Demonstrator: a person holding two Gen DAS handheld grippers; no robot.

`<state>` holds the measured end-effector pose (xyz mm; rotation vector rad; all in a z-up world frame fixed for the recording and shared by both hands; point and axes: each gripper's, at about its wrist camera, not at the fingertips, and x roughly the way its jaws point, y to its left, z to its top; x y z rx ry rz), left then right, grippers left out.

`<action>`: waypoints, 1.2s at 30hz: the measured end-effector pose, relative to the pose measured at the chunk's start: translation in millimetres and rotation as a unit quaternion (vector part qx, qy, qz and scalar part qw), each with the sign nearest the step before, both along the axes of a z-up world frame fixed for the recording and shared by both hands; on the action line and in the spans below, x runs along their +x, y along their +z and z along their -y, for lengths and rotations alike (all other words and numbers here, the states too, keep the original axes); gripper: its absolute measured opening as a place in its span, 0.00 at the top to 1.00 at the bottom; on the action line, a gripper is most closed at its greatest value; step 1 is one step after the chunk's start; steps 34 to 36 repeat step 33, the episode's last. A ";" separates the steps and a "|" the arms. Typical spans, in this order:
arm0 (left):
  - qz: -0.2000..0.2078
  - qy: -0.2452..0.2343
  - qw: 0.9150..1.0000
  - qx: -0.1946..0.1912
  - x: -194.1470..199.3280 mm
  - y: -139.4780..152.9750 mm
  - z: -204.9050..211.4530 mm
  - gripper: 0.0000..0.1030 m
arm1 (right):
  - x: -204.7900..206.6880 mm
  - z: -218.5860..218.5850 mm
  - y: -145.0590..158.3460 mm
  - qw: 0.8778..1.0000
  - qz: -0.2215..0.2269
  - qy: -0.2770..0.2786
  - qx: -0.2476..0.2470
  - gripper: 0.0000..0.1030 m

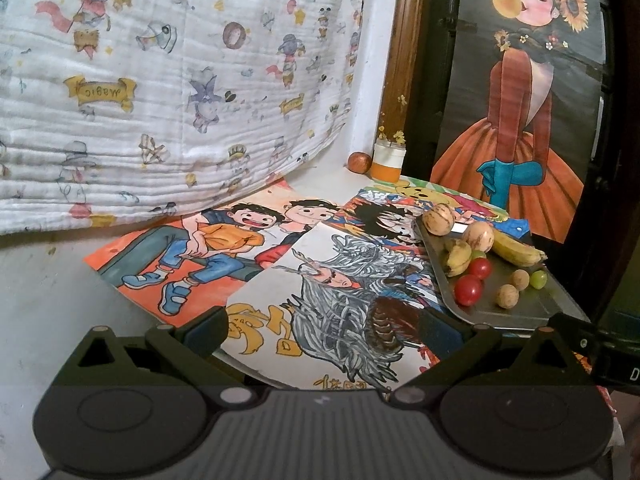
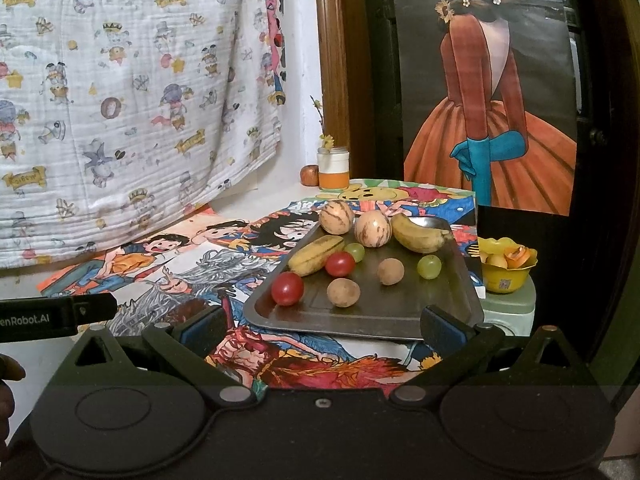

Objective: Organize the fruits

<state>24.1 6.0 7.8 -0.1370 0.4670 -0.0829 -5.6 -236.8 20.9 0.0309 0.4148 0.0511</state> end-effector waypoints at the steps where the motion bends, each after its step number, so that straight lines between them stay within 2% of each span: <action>1: 0.000 0.000 1.000 0.000 0.0 0.0 -0.1 0.00 | 0.0 0.0 0.1 1.000 0.000 0.000 0.000 0.00; 16: -0.001 0.000 1.000 0.000 0.5 0.0 -0.3 0.00 | 0.4 0.2 -3.0 1.000 -0.003 0.001 0.001 0.00; 29: 0.000 -0.008 1.000 -0.024 -1.4 -1.6 -2.6 0.00 | 0.8 -0.9 -5.8 1.000 -0.006 0.001 0.002 0.00; 36: 0.002 -0.008 1.000 -0.023 -2.2 -1.0 -1.3 0.00 | 1.1 -1.5 -7.0 1.000 -0.007 0.002 0.002 0.00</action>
